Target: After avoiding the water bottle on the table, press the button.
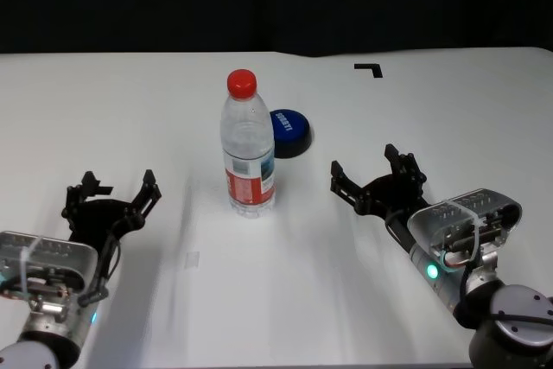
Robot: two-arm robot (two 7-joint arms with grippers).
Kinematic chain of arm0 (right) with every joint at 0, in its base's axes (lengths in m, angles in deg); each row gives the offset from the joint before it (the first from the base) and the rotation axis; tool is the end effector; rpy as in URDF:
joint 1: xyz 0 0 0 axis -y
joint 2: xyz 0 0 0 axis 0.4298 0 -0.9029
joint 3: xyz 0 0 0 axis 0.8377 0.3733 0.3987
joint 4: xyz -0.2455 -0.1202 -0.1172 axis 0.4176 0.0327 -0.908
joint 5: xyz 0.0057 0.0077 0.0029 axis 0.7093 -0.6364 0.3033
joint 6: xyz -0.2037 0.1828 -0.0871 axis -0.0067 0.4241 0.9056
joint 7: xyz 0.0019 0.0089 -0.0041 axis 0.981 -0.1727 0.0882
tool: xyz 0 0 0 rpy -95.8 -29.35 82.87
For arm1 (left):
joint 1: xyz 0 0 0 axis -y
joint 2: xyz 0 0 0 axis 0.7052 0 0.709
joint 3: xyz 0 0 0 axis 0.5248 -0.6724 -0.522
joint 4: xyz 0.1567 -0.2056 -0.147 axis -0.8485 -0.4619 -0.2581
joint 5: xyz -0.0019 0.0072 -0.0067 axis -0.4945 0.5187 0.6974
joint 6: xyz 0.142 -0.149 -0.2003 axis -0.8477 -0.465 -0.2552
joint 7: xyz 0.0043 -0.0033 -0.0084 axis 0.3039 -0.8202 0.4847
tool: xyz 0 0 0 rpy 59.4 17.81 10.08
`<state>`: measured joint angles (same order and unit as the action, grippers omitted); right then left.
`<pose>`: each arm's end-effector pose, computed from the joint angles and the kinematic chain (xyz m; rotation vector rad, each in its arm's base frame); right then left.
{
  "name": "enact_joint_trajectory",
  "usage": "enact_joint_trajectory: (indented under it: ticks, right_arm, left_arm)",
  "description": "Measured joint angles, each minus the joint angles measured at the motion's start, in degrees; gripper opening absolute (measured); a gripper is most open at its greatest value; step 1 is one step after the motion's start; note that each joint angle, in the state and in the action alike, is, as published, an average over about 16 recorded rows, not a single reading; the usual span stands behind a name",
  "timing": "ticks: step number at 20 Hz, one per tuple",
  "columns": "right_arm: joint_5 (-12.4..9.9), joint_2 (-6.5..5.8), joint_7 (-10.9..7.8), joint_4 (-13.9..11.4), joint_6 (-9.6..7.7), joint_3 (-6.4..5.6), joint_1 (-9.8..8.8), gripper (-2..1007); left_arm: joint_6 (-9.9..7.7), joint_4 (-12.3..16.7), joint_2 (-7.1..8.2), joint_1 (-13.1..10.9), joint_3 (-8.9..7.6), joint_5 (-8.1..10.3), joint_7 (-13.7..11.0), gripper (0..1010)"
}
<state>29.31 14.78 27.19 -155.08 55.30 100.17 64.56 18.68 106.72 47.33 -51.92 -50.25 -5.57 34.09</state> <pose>0.3004 0.0284 -0.2945 0.0076 -0.0201 -1.2000 0.2709 0.0195 -0.3233 0.1237 -0.1532 1.4700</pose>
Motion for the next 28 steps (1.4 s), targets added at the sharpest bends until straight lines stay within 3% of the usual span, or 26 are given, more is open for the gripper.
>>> enact_joint_trajectory:
  ticks: [28]
  right_arm:
    - [-0.1, 0.00, -0.06, 0.1, 0.02, 0.01, 0.02, 1003]
  left_arm:
    - [0.00, 0.0, 0.00, 0.0, 0.00, 0.00, 0.0, 1003]
